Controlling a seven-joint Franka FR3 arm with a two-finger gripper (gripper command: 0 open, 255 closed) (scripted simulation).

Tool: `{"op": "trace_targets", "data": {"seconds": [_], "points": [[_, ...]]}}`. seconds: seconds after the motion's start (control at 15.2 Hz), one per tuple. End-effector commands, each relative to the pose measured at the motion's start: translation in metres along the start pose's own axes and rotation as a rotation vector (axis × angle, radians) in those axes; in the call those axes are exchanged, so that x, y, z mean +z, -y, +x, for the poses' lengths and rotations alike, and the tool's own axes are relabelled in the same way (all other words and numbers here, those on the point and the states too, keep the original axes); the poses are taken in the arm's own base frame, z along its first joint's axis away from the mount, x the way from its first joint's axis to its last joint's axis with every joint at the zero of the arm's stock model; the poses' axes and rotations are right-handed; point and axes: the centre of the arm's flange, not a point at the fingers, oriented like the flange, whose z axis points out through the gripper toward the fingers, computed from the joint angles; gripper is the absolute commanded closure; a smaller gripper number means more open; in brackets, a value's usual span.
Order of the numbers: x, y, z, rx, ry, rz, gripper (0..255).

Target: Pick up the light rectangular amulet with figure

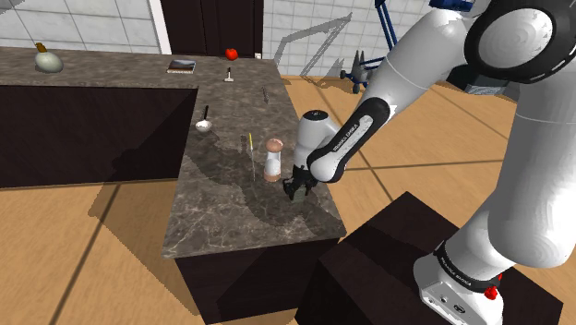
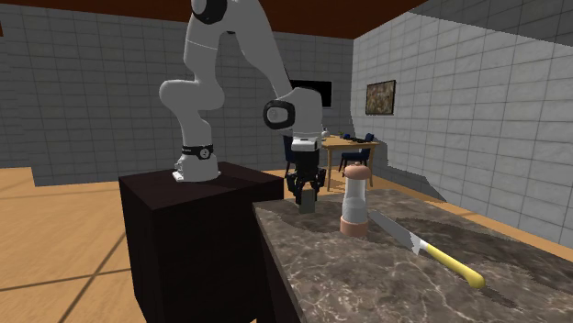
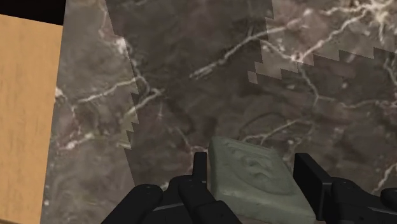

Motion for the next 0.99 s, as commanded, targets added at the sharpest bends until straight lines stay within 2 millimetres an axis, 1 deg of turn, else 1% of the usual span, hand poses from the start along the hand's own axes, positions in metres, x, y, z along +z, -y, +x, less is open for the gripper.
{"op": "trace_targets", "data": {"seconds": [0.0,0.13,0.92], "points": [[0.001,0.000,-0.001,-0.001,0.002,0.000,255],[0.001,0.001,0.000,-0.001,0.002,0.000,255],[-0.062,0.001,0.001,-0.001,0.002,0.000,255]]}}
